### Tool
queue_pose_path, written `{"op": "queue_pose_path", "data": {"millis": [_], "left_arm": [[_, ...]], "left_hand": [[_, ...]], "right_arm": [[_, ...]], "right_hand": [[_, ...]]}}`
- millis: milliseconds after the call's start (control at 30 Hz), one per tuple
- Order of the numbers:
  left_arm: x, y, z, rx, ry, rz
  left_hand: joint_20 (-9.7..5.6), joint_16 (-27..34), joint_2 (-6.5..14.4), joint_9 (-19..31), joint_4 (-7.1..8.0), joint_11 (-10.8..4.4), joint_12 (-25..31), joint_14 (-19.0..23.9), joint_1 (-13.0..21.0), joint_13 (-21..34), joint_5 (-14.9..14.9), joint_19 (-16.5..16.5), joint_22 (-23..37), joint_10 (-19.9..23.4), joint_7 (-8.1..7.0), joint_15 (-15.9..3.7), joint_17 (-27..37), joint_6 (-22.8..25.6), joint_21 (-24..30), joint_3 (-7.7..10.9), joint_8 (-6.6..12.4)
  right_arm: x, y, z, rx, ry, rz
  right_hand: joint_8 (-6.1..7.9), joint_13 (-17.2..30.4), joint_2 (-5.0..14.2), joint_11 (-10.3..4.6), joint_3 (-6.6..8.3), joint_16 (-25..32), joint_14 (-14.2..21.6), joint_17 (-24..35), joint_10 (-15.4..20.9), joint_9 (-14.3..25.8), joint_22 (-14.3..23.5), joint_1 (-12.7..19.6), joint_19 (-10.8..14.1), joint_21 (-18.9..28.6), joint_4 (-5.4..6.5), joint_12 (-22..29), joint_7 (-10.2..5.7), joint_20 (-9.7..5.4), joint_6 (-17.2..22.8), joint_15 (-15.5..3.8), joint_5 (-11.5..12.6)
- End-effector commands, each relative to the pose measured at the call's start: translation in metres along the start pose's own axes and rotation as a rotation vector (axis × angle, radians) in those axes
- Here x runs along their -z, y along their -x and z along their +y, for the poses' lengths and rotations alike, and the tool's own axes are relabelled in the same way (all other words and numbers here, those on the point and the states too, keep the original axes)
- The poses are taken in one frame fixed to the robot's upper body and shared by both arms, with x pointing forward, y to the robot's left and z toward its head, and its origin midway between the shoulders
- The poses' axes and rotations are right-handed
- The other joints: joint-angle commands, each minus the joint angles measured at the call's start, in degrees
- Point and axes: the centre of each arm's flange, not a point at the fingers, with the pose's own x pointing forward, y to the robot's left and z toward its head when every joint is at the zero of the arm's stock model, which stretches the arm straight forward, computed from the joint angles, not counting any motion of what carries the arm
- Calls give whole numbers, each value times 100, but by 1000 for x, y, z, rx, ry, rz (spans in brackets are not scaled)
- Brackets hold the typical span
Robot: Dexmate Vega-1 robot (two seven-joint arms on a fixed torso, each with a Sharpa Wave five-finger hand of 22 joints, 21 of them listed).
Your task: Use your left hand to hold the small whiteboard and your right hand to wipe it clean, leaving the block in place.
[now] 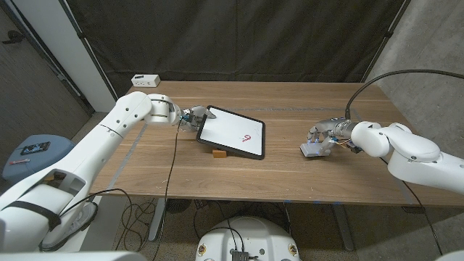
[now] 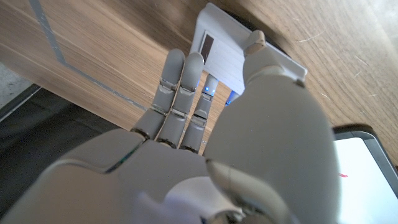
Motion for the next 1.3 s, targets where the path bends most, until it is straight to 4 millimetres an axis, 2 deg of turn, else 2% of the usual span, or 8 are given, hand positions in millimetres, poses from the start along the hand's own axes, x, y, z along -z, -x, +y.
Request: {"op": "queue_pose_path", "data": {"millis": [33, 667, 1300], "left_arm": [[1, 1, 0, -1, 1, -1], [4, 2, -1, 1, 4, 2], [2, 5, -3, -4, 11, -13]], "left_hand": [[2, -2, -6, 17, -11, -27, -10, -6, -36, 11, 29, -14, 23, 1, -34, 13, 1, 21, -3, -17, -8], [0, -3, -5, 17, -16, -33, -6, -14, -31, 11, 30, -18, 23, 7, -28, 21, 0, 26, -6, -18, -5], [1, -3, -9, 16, -14, -15, -3, -19, -36, 11, 30, -10, 23, 14, -25, 22, -1, 32, -5, -22, -3]], "right_arm": [[4, 1, -10, -13, -58, 29], [0, -6, -30, -58, -141, 66], [-3, -8, -44, -54, -214, 129]], "right_hand": [[38, 58, 54, -118, 4, 7, -12, 21, 190, 34, -13, -29, -33, 75, 35, 10, 66, -325, 91, -745, 49], [-1, 70, 81, 12, -32, 66, -114, 18, 178, -49, -124, -89, -93, 253, 52, -50, 126, -250, 107, -725, 73], [-24, 25, 128, 103, -38, 151, -146, -2, 292, -148, -231, -72, -102, 430, 33, -81, 249, -203, 180, -732, 103]]}}
